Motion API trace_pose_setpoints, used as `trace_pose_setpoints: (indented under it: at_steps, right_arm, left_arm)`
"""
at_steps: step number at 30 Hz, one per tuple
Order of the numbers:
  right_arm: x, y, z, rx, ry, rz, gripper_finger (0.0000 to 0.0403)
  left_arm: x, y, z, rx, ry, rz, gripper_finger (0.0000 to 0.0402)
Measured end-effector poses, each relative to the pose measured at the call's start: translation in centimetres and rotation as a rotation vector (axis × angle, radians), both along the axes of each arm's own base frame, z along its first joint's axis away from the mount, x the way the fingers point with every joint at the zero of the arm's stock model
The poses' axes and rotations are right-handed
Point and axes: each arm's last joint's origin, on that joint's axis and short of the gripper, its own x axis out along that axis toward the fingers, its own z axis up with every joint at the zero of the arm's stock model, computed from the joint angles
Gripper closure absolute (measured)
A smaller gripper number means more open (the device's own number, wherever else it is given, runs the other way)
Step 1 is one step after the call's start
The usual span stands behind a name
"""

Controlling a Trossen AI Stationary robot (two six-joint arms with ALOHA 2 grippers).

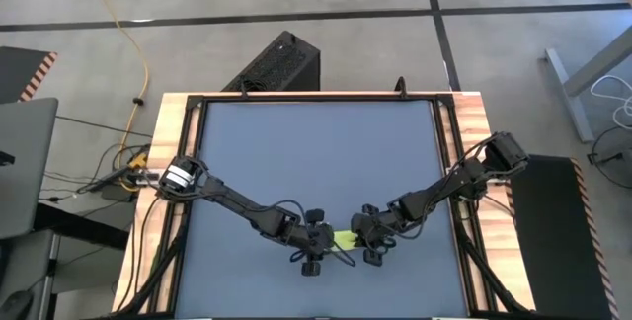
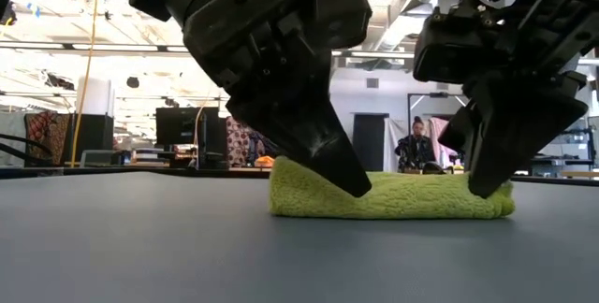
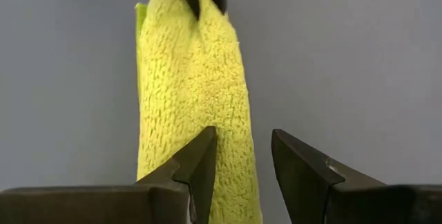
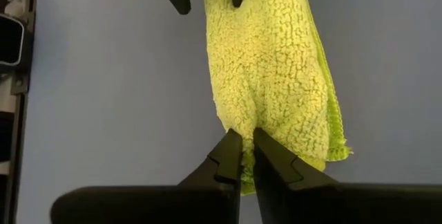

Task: Roll towel into tight, uniform cylinder
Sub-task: Roll the green towel

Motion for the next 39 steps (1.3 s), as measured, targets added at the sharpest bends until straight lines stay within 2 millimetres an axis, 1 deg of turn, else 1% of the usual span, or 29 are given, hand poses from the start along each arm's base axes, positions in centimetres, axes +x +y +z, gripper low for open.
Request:
trace_pose_setpoints:
  at_steps: [7,11,14,18,21,29,32,34,39]
  right_arm:
    - [0.0,0.0,0.0,0.031,0.013,-0.022,0.0351]
    - [-0.1,0.1,0.3,0.066,0.028,0.002,0.0351]
    - [-0.4,0.0,0.9,0.074,0.026,0.007,0.0351]
    - [-0.9,-0.3,2.3,0.056,-0.009,0.016,0.0351]
    - [-1.1,-0.4,2.9,0.046,-0.029,0.015,0.0351]
    - [-1.5,-0.8,2.6,-0.020,0.006,0.005,0.0348]
    - [-1.6,-0.8,2.6,-0.036,0.011,0.004,0.0335]
    - [-1.6,-0.8,2.6,-0.054,0.003,0.030,0.0320]
    - [-1.8,-0.8,2.7,-0.085,-0.002,0.071,0.0263]
  left_arm:
    - [0.0,0.3,-0.2,-0.026,0.004,0.040,0.0271]
    - [0.3,1.1,-0.2,-0.108,0.020,0.066,0.0271]
    - [0.7,1.9,-0.1,-0.194,0.036,0.064,0.0271]
    - [1.2,2.8,0.0,-0.251,0.034,0.059,0.0271]
    - [1.4,3.5,0.0,-0.302,0.047,0.079,0.0271]
    - [1.8,4.8,0.1,-0.364,0.048,0.127,0.0272]
    - [1.9,4.9,0.1,-0.378,0.044,0.133,0.0272]
    - [1.9,4.8,0.1,-0.384,0.047,0.140,0.0272]
    - [1.9,4.8,0.1,-0.410,0.060,0.134,0.0272]
